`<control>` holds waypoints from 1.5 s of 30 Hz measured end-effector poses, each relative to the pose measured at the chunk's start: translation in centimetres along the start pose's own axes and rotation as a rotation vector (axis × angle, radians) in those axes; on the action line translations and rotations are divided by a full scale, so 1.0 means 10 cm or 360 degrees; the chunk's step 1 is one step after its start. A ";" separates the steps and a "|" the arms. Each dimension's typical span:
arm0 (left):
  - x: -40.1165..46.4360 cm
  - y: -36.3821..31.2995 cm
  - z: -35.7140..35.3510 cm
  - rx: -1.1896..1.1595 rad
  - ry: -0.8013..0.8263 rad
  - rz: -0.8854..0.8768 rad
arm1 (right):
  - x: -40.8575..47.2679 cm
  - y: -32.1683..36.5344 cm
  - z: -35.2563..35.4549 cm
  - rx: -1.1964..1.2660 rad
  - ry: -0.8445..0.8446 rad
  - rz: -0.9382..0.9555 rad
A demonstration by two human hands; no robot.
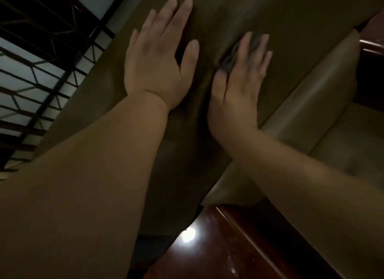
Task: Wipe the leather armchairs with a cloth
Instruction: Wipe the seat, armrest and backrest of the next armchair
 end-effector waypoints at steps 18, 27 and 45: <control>-1.33 0.50 0.30 0.0208 0.0037 -0.0025 | -1.53 0.04 -0.52 0.0114 0.0030 -0.0022; -1.34 0.49 0.25 0.0263 -0.0052 -0.0032 | -1.09 -0.92 -0.34 0.0166 -0.0182 -0.0438; -1.37 0.54 0.24 0.0108 -0.0091 0.0045 | -2.43 0.25 -0.85 -0.0070 0.0390 0.0240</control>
Point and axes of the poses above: each hand's wrist, its own x-axis towards the middle knuckle, its own z-axis out of the back of the hand, y = z × x, the point moved 4 cm from there along x, towards the middle knuckle, and after that the axes turned 2 degrees about -y, right-handed, at the moved point
